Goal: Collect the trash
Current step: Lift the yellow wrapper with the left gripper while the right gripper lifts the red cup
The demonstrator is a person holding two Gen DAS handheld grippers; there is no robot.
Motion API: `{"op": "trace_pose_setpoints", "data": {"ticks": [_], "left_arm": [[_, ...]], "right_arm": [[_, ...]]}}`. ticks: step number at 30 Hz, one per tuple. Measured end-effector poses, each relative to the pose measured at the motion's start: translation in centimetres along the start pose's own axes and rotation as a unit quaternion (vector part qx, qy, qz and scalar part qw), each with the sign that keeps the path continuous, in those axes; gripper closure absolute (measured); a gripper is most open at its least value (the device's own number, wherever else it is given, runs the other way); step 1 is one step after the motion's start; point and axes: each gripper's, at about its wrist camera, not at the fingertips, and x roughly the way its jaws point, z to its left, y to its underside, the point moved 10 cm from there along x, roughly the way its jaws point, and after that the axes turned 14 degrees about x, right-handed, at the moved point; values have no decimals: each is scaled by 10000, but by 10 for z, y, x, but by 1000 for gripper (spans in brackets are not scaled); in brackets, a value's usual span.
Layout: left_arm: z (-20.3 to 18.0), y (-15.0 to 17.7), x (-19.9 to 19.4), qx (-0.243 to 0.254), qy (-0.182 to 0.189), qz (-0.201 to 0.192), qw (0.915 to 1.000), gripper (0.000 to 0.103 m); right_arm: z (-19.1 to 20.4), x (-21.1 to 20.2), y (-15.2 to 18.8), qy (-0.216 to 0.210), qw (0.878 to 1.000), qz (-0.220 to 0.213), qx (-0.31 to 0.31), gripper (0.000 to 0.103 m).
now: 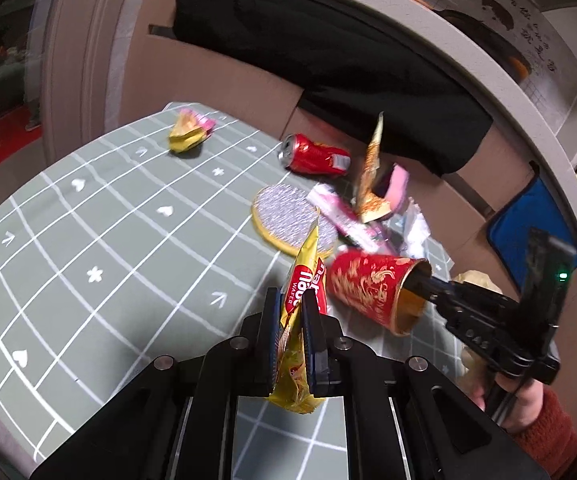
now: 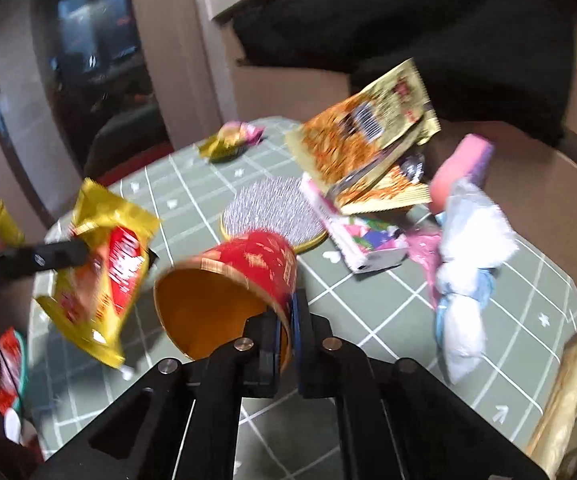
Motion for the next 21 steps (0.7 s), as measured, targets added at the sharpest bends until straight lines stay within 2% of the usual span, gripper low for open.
{"op": "trace_pose_setpoints", "data": {"ticks": [5, 9, 15, 21], "left_arm": [[-22, -13, -2, 166, 93, -177, 9997, 92], [-42, -15, 0, 266, 236, -155, 9992, 92], [-62, -9, 1, 355, 448, -24, 9984, 92], [-72, -4, 7, 388, 595, 83, 9974, 92]], "right_arm": [[-7, -38, -13, 284, 9987, -430, -8, 99], [-17, -57, -14, 471, 9973, -566, -22, 99], [-40, -77, 2, 506, 9974, -287, 424, 99], [-47, -79, 22, 658, 9965, 17, 507, 99]]}}
